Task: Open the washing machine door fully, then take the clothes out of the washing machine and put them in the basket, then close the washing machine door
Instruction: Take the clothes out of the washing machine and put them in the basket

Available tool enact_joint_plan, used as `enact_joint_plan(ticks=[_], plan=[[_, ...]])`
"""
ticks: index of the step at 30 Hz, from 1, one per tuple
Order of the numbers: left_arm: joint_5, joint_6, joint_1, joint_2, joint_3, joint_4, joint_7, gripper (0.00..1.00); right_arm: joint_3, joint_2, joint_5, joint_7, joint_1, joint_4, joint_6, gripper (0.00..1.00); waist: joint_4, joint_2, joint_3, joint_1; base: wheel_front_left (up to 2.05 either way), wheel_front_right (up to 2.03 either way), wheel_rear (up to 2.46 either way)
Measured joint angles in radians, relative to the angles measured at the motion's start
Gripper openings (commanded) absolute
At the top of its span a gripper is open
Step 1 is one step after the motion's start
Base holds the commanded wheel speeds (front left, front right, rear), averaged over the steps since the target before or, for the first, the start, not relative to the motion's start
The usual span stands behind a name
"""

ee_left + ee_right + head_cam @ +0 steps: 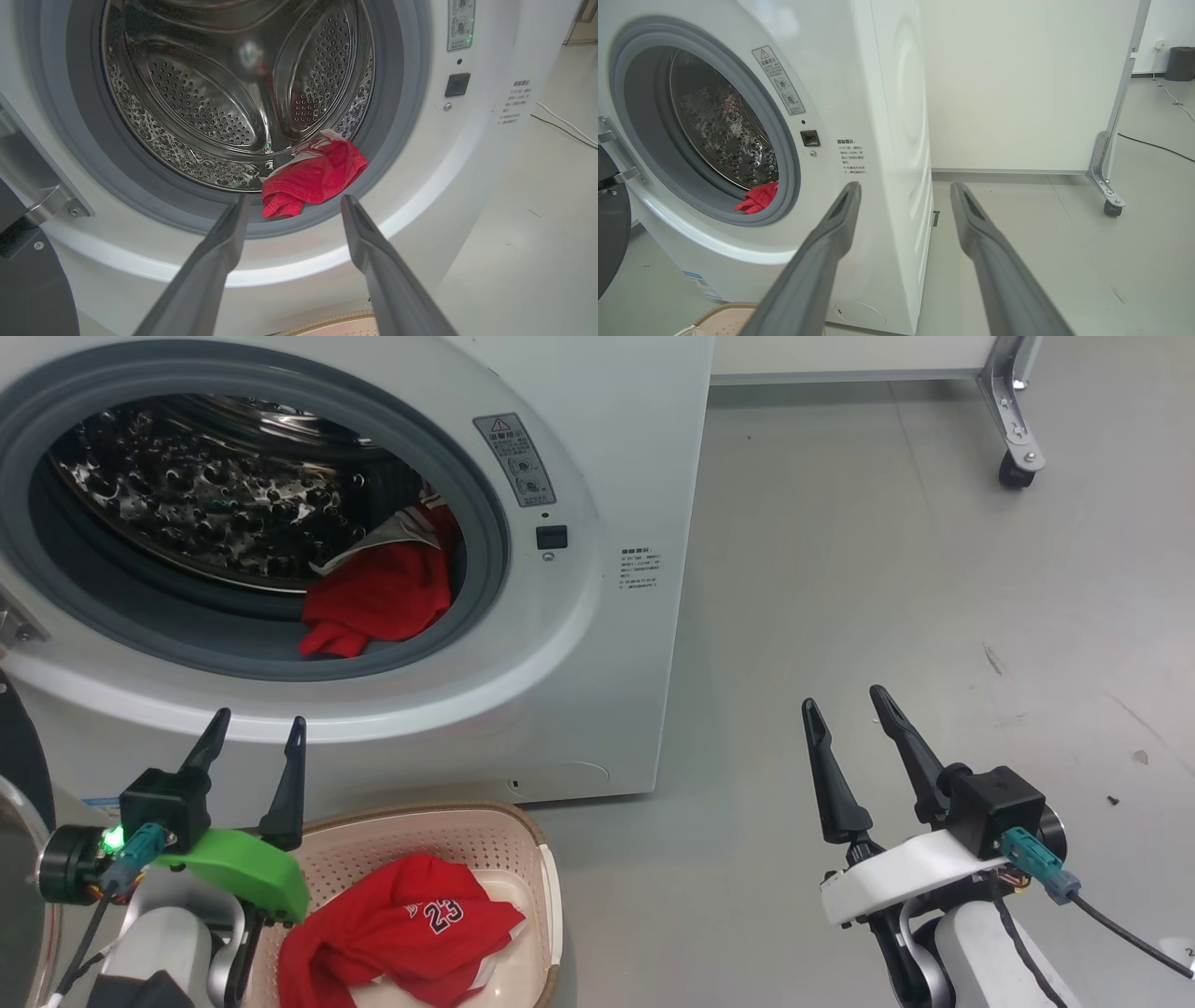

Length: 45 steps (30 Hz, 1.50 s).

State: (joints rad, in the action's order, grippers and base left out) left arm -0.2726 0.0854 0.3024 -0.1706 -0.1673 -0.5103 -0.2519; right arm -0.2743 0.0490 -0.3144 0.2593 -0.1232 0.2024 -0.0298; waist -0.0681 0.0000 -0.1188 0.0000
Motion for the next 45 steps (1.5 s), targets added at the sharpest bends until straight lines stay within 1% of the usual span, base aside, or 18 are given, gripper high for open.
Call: enact_joint_plan(ticks=[5,9,15,33,37,45], plan=[[0.000,-0.010,-0.033,0.001,0.006,0.036,0.000,1.00,0.003,0.000,0.000,0.000,0.012,-0.004,0.000,1.00,0.002,0.0000,0.016,0.0000,0.00,0.00,0.00],[0.000,-0.012,-0.063,0.015,0.011,0.065,0.000,1.00,0.011,0.000,0.000,0.000,0.016,-0.010,0.000,1.00,0.002,0.0000,0.020,0.0000,0.00,0.00,0.00],[0.000,-0.028,-0.099,0.023,0.030,0.107,0.000,1.00,0.013,0.000,-0.002,0.000,0.031,-0.018,-0.003,1.00,0.002,0.0000,0.023,0.0000,0.00,0.00,0.00],[0.014,-0.029,-0.161,0.024,0.040,0.197,0.000,1.00,0.015,0.000,-0.002,0.000,0.031,-0.029,-0.005,1.00,0.000,0.0000,0.024,0.0000,0.00,0.00,0.00],[0.014,-0.029,-0.166,0.024,0.041,0.202,0.000,1.00,0.015,0.000,-0.002,0.000,0.032,-0.029,-0.012,1.00,0.000,0.0000,0.024,0.0000,0.00,0.00,0.00],[0.018,-0.029,-0.192,0.025,0.044,0.219,0.000,1.00,0.015,0.000,-0.002,0.000,0.032,-0.029,-0.012,1.00,-0.002,0.0000,0.028,0.0000,0.00,0.00,0.00]])
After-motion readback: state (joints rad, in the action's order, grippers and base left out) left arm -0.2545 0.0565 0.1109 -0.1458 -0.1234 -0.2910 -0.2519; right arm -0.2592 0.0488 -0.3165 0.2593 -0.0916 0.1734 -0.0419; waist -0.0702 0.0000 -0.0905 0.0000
